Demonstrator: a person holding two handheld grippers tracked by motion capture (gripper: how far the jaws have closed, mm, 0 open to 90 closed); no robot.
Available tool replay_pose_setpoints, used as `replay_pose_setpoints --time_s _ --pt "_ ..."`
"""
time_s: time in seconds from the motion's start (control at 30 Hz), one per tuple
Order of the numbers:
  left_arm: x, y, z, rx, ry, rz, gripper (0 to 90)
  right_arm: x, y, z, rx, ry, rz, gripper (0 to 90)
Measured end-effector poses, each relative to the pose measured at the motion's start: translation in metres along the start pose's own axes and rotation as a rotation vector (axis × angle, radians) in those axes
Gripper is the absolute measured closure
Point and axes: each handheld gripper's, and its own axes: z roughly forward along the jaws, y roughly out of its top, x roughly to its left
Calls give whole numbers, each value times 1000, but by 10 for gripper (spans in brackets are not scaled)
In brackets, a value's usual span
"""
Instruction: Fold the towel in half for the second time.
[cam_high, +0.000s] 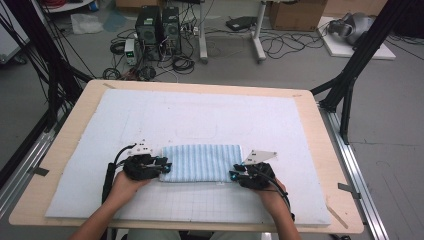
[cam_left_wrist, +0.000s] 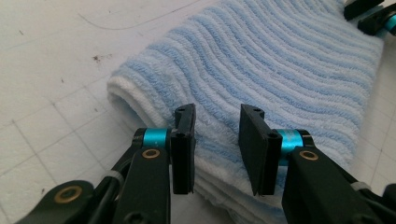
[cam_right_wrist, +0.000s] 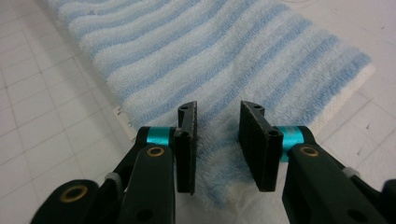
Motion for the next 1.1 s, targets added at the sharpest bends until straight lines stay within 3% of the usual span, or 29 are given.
replay_pose_setpoints --time_s 0.07,0.13,0.17,0.23,0.3,0.37,0.53,0.6,0.67,0.73,0.77,0.83,1.0,1.1 --pt "1 2 -3 -23 7 2 612 -2 2 -3 -29 32 30 592" --pt "8 7 -9 -76 40 -4 545 -5 6 -8 -98 31 56 560" --pt "10 8 -10 -94 55 -12 527 -9 9 -11 -145 23 83 531" --pt "19 12 -12 -127 91 -31 497 -16 14 -13 -171 -16 99 516" --pt "27 15 -9 -128 112 -48 483 -28 19 -10 -166 -75 118 481" --pt "35 16 -2 -121 128 -73 466 -38 23 -3 -153 -103 154 453" --pt "46 15 16 -51 136 -112 461 -61 32 25 -83 -124 232 389" --pt "46 16 19 -33 150 -123 513 -67 33 35 -58 -109 248 431" --pt "46 16 19 -31 136 -115 632 -68 31 43 -24 -69 231 559" --pt "44 16 20 -29 132 -95 747 -69 29 44 -42 -31 266 726" --pt "44 17 20 -25 136 -88 800 -69 27 44 -53 -3 292 762" --pt "45 17 21 -26 133 -95 836 -67 25 42 -55 -2 321 796" --pt "47 28 27 4 141 -62 844 -56 26 35 -29 -46 301 808" --pt "48 29 31 -5 136 -70 845 -50 24 28 -37 -65 301 808"
